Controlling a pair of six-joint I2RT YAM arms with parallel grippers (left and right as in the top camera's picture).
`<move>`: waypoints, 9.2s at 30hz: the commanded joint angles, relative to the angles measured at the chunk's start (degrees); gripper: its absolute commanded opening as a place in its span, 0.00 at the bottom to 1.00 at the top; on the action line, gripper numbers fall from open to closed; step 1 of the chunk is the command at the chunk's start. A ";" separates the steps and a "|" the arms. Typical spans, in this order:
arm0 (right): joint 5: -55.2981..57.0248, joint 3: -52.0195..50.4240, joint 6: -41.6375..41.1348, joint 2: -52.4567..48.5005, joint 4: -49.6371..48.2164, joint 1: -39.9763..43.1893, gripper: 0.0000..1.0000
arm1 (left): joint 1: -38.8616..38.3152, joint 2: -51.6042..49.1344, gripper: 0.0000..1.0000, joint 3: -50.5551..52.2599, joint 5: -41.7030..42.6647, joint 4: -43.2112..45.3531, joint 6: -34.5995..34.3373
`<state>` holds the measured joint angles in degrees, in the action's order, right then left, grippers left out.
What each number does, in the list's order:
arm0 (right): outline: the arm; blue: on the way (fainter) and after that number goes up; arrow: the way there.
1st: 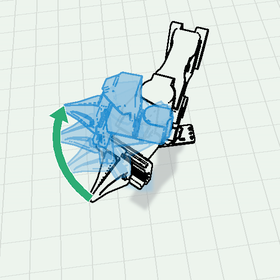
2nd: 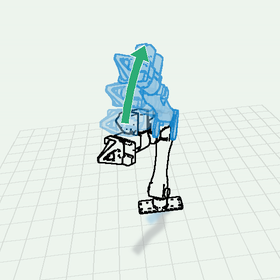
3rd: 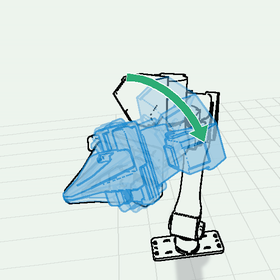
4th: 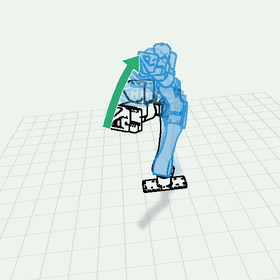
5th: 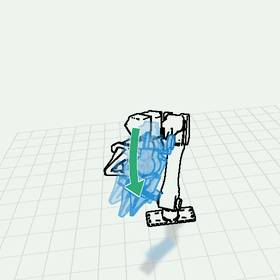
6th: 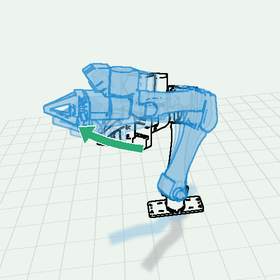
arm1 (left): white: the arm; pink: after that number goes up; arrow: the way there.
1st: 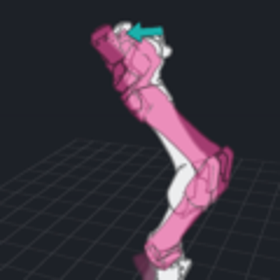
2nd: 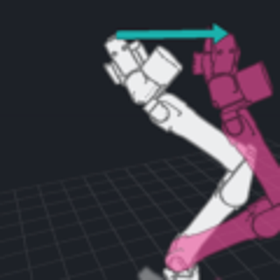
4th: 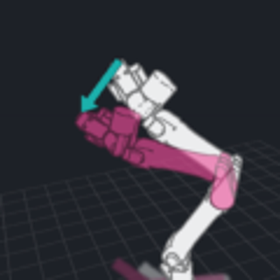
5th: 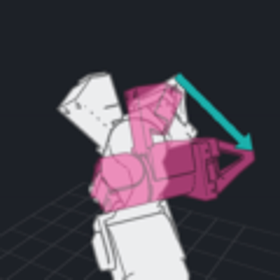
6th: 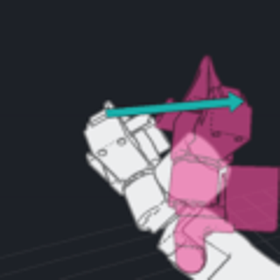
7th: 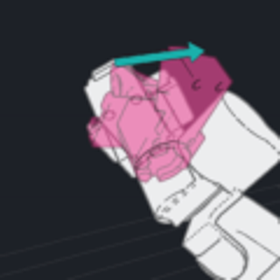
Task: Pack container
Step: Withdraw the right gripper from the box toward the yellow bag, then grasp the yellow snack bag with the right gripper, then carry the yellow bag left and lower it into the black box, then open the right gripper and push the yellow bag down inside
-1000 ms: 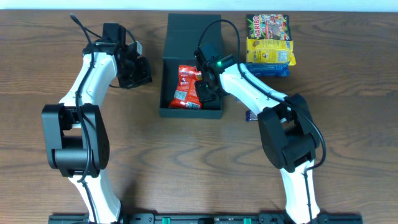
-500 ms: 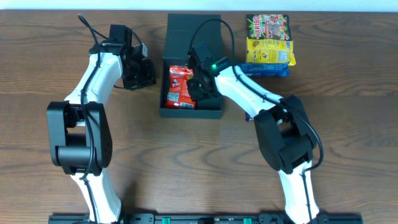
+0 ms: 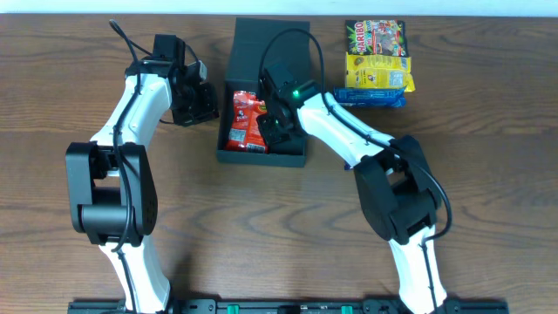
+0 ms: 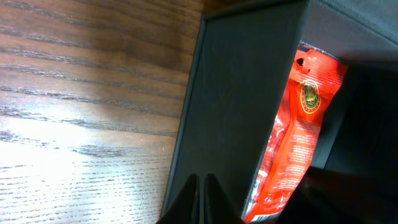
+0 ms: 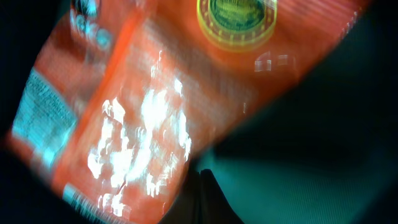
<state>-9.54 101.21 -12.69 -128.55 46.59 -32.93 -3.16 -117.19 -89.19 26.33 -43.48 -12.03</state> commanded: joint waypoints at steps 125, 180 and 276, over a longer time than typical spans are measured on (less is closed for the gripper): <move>-28.41 14.40 4.68 -16.22 0.55 45.46 0.45 | -0.02 -0.79 0.06 -0.96 -1.22 2.19 -2.36; -33.38 32.87 63.98 1.81 43.76 13.77 0.01 | 10.23 -0.76 0.06 -9.57 -0.98 -6.32 7.91; -6.75 22.27 14.01 -4.70 8.35 2.14 0.01 | 10.27 -0.76 0.06 -10.84 -1.01 -7.23 9.27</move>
<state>-12.14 122.85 2.04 -134.06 55.46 -29.91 6.98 -117.23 -98.72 25.30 -50.59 -3.99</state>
